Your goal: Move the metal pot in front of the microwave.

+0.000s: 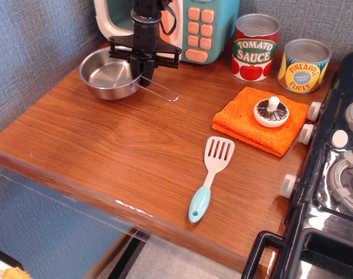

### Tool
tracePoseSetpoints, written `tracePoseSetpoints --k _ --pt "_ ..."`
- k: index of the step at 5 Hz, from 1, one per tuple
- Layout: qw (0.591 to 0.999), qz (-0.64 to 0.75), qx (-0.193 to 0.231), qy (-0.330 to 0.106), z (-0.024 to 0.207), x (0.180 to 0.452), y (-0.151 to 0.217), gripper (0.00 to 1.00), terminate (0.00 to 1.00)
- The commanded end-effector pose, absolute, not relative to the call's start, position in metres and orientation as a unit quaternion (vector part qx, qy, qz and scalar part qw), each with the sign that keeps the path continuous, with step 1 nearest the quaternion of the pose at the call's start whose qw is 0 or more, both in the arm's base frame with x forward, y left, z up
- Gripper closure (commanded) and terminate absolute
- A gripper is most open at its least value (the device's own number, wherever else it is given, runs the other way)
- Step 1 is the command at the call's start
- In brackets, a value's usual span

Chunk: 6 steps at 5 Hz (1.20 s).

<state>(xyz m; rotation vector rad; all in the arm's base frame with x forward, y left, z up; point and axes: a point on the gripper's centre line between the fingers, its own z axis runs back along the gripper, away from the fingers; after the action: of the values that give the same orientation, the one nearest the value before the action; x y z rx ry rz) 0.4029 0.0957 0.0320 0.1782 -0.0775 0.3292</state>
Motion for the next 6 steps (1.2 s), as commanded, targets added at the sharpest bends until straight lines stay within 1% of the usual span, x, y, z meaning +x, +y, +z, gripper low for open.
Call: tracePoseSetpoints --k 1,3,4,5,6 --pt "0.976 0.18 0.105 -0.057 0.047 0.417 0.12 1.0 0.0" --pt "0.976 0.193 0.091 -0.049 0.04 0.415 0.125 1.0 0.0" --pt "0.977 0.188 0.085 -0.053 0.041 0.414 0.124 0.0 0.0" --pt "0.978 0.183 0.078 -0.067 0.051 0.413 0.124 0.0 0.0" --pt "0.978 0.171 0.072 -0.091 0.069 0.407 0.121 0.0 0.0"
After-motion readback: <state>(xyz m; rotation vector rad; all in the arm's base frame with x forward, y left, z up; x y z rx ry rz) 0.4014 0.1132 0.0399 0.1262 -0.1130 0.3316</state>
